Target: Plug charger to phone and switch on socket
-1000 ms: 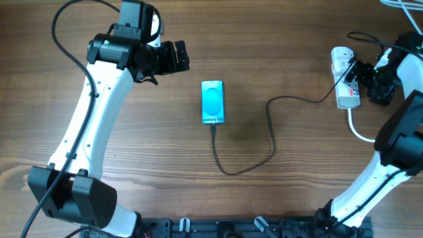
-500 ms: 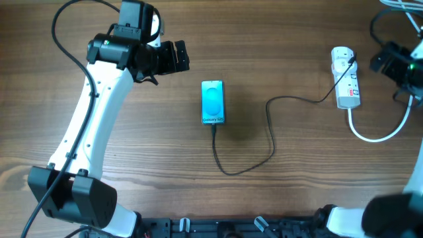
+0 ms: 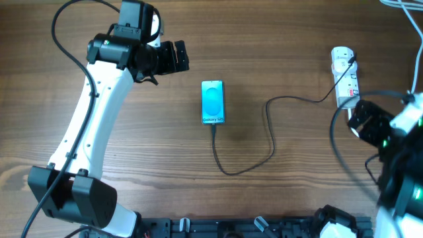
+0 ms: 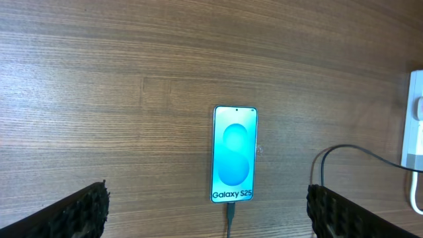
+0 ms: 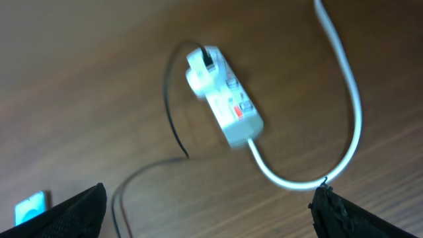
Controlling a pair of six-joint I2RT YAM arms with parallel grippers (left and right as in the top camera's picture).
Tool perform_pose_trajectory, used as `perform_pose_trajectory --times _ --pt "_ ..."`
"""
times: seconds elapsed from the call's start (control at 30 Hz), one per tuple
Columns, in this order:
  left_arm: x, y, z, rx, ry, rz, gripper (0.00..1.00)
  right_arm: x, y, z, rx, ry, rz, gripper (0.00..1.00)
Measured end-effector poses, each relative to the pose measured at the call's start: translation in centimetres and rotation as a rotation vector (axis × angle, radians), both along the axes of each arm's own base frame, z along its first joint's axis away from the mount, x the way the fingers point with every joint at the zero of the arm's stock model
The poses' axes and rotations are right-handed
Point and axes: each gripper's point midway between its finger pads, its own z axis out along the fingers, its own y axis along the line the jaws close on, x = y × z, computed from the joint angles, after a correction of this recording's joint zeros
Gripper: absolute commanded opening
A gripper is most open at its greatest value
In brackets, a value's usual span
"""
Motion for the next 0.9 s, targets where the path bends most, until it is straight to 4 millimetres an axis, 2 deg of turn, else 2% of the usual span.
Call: perform_pose_trajectory --times 0.1,0.2,0.47,0.57,0.7,0.77,0.9 --pt "0.0 0.0 0.0 0.0 -0.001 0.0 1.0 -1.7 0.8 2.5 -0.054 -0.117 -0.001 1.0" --pt "0.0 0.0 0.0 0.0 0.0 0.0 1.0 -2.3 1.1 4.4 -0.089 -0.197 -0.002 1.0" --pt "0.0 0.0 0.0 0.0 0.0 0.0 1.0 -2.1 1.0 3.7 -0.061 -0.171 -0.01 1.0" --pt "0.0 0.0 0.0 0.0 0.0 0.0 1.0 -1.9 1.7 3.8 -0.043 -0.181 0.019 1.0" --pt "0.0 0.0 0.0 0.0 -0.001 0.0 1.0 -0.9 5.6 4.3 0.013 -0.218 0.2 1.0" --pt "0.0 0.0 0.0 0.0 0.0 0.0 1.0 -0.9 8.7 4.5 0.07 -0.23 0.336 1.0" --pt "0.0 0.0 0.0 0.0 -0.001 0.0 1.0 -1.1 12.1 5.0 0.122 -0.251 0.49 1.0"
